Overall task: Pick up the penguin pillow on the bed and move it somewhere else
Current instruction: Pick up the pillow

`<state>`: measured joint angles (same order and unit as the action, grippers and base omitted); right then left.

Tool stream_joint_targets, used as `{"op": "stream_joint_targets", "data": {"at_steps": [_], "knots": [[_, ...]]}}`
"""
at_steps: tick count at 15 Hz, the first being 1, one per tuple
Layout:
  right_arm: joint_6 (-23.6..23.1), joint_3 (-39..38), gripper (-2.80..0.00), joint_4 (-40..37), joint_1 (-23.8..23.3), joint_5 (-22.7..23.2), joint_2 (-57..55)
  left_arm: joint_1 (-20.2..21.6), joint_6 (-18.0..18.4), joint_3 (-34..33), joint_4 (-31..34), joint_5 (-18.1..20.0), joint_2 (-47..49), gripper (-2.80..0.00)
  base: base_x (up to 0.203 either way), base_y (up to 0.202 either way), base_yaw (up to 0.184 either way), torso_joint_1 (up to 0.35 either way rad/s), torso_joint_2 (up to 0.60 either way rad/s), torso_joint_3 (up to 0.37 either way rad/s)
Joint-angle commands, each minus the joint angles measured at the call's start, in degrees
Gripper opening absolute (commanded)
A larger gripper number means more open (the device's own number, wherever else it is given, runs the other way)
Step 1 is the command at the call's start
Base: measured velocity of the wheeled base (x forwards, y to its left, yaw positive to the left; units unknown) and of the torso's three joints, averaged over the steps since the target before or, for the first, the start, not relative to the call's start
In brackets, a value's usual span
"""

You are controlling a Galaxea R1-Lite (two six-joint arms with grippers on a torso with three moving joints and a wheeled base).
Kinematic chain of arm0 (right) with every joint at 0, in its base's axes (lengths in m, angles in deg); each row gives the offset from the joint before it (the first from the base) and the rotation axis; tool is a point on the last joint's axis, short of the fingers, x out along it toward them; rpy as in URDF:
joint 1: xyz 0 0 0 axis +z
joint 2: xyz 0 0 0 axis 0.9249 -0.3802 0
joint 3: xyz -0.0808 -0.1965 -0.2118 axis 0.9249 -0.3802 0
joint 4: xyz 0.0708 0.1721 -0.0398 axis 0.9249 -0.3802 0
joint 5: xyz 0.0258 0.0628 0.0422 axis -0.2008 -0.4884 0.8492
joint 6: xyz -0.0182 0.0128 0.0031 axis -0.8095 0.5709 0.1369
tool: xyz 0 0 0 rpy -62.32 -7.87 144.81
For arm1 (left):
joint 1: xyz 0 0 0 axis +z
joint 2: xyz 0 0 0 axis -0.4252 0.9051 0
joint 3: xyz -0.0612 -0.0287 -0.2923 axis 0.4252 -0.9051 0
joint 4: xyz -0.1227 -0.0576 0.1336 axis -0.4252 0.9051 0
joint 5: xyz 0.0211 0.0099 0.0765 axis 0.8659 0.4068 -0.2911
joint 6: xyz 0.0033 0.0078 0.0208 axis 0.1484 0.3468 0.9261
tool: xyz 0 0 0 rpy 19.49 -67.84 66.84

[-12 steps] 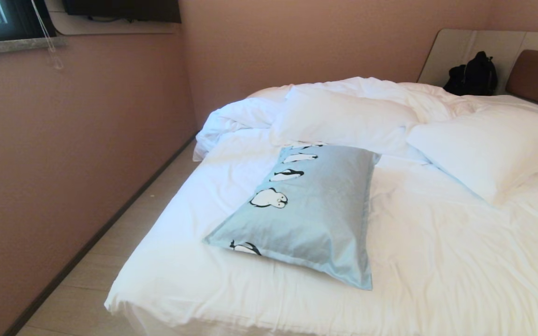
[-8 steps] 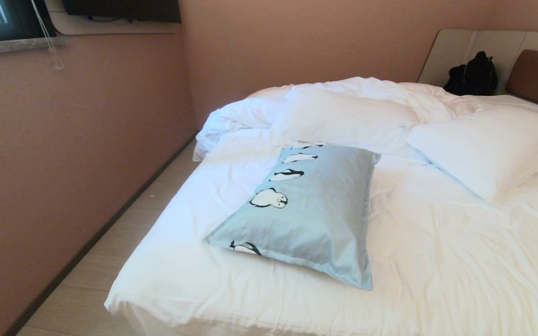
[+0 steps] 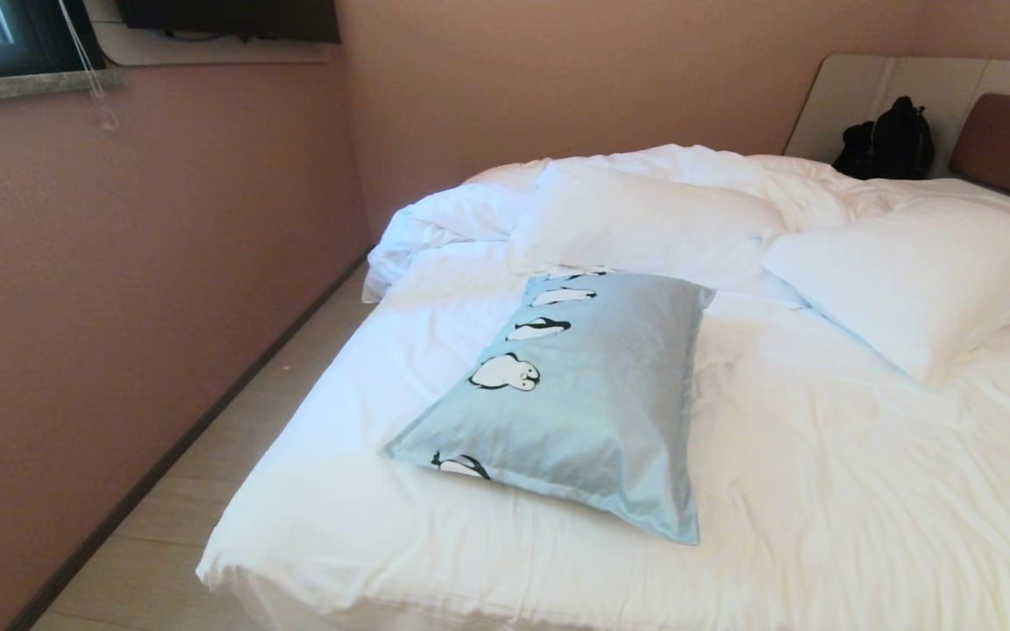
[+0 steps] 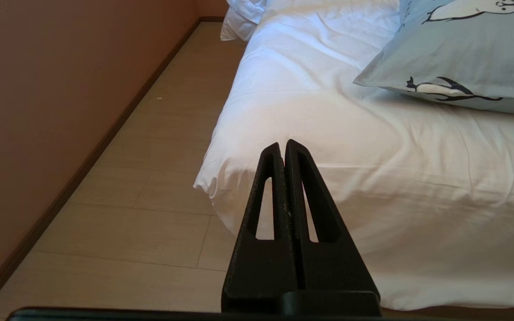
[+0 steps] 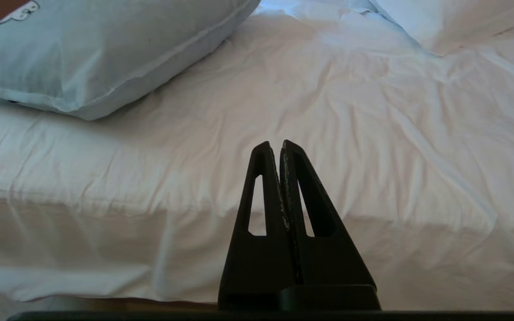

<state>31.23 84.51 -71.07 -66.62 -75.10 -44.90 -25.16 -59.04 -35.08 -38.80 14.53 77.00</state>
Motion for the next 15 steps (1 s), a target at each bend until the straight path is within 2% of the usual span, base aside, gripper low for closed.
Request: {"op": "stream_joint_targets", "data": {"at_steps": [1,4,6,10,15], "knots": [[0.0,5.4,-2.8,-6.2,0.0,0.9,-1.1,0.0,0.0,0.0,0.0,0.0,0.0,-2.8,0.0,0.0,0.0,0.0,0.0,0.0],[0.4,9.5,-2.8,-6.9,0.0,2.7,-8.9,0.0,0.0,0.0,0.0,0.0,0.0,-2.8,0.0,0.0,0.0,0.0,0.0,0.0],[1.1,11.2,-2.8,-4.7,0.3,3.5,-16.3,0.0,0.0,0.0,0.0,0.0,0.0,-2.8,0.0,0.0,0.0,0.0,0.0,0.0],[5.6,13.4,-2.8,8.0,0.5,6.3,-37.5,0.0,0.0,0.0,0.0,0.0,0.0,-2.8,0.0,0.0,0.0,0.0,0.0,0.0],[14.1,22.3,-2.8,21.6,1.2,11.7,-66.1,0.0,0.0,0.0,0.0,0.0,0.0,-2.8,0.0,0.0,0.0,0.0,0.0,0.0]]}}
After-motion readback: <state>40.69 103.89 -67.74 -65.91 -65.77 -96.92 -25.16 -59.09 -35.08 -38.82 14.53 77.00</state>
